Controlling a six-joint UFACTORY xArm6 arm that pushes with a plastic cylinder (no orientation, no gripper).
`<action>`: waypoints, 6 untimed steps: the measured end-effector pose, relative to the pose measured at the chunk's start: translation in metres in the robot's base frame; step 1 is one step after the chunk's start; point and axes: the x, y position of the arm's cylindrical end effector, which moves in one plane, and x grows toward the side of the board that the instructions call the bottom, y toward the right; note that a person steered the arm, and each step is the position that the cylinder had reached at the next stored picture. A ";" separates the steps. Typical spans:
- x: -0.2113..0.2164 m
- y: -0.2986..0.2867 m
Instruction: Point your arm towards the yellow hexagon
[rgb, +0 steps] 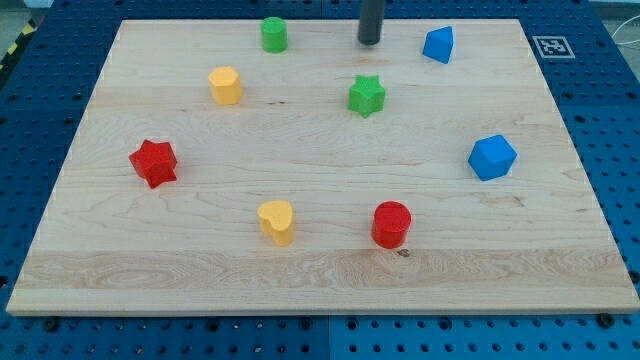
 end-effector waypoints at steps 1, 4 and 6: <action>0.006 -0.043; 0.046 -0.105; 0.059 -0.135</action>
